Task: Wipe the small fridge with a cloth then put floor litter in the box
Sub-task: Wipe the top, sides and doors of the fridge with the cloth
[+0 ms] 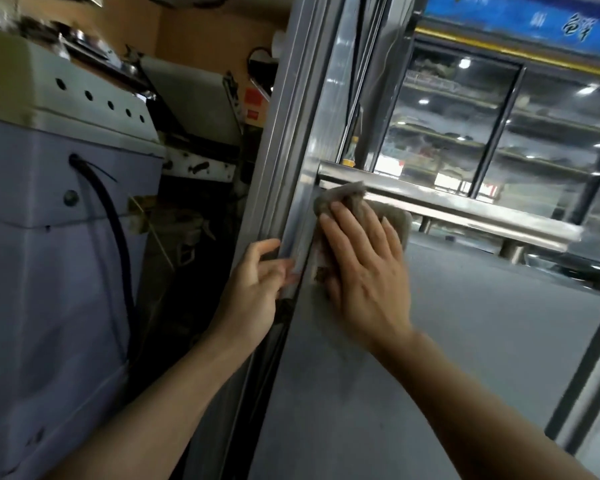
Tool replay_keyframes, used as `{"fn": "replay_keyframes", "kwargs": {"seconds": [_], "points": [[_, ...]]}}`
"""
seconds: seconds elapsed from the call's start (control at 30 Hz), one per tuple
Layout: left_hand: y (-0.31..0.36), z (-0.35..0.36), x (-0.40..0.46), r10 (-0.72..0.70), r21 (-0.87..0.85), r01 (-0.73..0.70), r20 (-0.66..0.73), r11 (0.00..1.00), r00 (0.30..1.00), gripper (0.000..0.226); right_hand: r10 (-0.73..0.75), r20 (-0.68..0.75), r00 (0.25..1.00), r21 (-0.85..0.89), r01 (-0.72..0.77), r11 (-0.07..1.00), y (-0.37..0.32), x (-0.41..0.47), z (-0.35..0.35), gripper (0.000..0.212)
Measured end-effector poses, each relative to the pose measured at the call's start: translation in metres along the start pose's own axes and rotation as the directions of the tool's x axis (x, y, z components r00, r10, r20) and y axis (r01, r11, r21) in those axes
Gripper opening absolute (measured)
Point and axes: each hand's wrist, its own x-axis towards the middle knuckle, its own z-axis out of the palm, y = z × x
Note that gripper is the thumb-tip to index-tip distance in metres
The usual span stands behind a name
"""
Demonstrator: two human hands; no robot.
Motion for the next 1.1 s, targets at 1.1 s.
{"fn": "replay_keyframes", "kwargs": {"seconds": [1.1], "points": [[-0.039, 0.048, -0.045, 0.151, 0.595, -0.039, -0.14, 0.803, 0.979, 0.069, -0.3, 0.264, 0.917, -0.034, 0.32, 0.947, 0.021, -0.148, 0.011, 0.057]]}}
